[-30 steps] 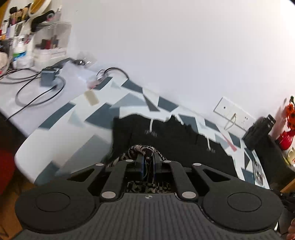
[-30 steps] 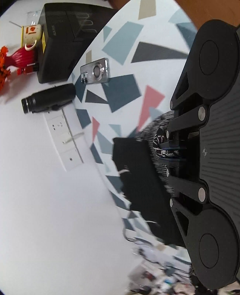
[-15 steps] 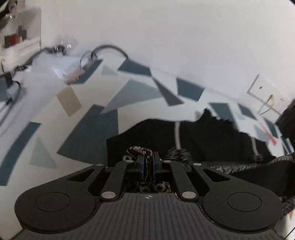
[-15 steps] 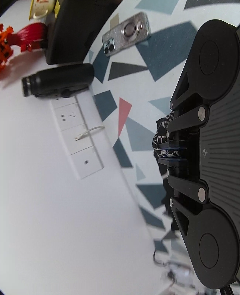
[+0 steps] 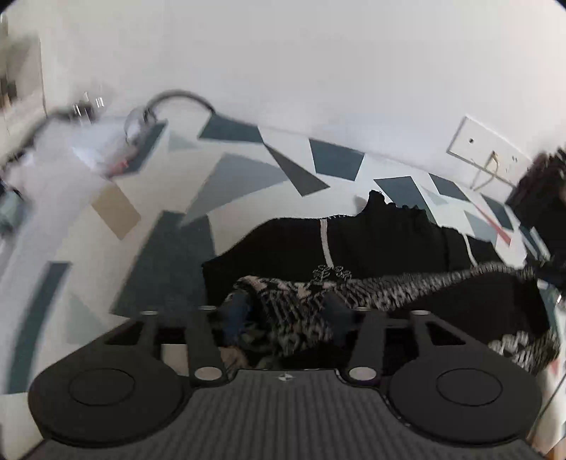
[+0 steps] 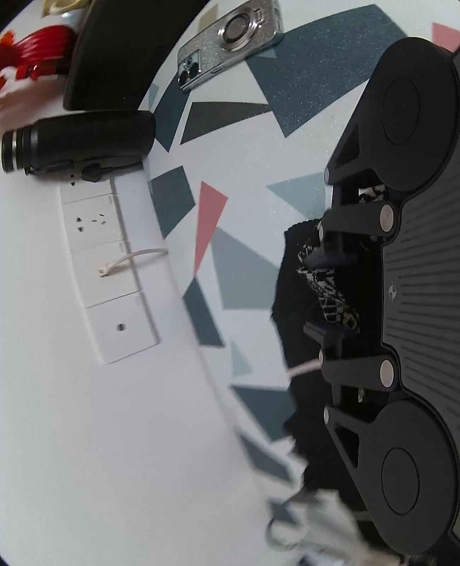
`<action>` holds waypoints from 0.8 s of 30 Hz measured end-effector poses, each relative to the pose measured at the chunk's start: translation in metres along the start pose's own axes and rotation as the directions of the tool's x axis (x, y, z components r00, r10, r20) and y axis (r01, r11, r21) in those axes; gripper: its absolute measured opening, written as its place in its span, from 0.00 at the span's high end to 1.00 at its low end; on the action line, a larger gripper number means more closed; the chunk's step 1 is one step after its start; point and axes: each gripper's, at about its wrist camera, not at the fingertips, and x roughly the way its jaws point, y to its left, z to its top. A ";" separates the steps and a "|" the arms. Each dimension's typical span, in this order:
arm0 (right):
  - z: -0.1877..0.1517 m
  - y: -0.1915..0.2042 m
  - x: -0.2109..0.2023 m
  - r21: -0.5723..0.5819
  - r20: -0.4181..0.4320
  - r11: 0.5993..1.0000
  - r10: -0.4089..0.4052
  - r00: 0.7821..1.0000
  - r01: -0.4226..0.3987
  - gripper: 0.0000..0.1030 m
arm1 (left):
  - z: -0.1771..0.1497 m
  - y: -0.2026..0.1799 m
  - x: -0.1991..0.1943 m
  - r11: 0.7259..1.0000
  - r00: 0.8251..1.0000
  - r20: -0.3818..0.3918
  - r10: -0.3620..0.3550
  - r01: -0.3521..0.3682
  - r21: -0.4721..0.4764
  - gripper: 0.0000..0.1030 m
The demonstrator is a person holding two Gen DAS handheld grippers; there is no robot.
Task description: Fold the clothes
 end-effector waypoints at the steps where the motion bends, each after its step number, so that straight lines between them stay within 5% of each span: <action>1: 0.002 -0.001 -0.009 -0.003 0.013 1.000 0.006 1.000 -0.005 0.57 | -0.004 -0.003 -0.009 1.000 1.000 0.015 0.008 -0.008 0.023 0.42; 9: -0.012 -0.004 -0.064 -0.127 0.030 0.992 0.000 1.000 0.004 0.49 | -0.036 -0.040 -0.036 0.989 1.000 -0.007 0.016 -0.015 0.146 0.30; 13: -0.038 -0.004 -0.066 -0.160 -0.053 0.987 -0.002 0.999 -0.007 0.52 | -0.048 -0.044 -0.022 0.995 0.999 -0.046 0.026 -0.022 0.097 0.31; 18: -0.052 -0.009 -0.050 -0.149 -0.103 0.989 -0.015 0.995 -0.001 0.64 | -0.048 -0.037 -0.008 0.999 0.995 -0.098 0.031 -0.030 0.012 0.78; 19: -0.051 -0.010 -0.048 -0.137 -0.107 0.991 -0.005 0.994 -0.010 0.67 | -0.047 -0.035 -0.007 1.000 0.994 -0.108 0.021 -0.022 -0.008 0.82; 21: -0.048 -0.012 -0.044 -0.113 -0.122 0.993 0.019 0.992 -0.033 0.93 | -0.040 -0.032 -0.011 0.999 0.992 -0.126 0.007 -0.012 -0.040 0.92; 24: -0.035 -0.007 -0.052 -0.102 -0.089 0.992 0.061 0.994 -0.070 0.94 | -0.028 -0.029 -0.020 0.997 0.992 -0.126 -0.018 0.008 -0.080 0.94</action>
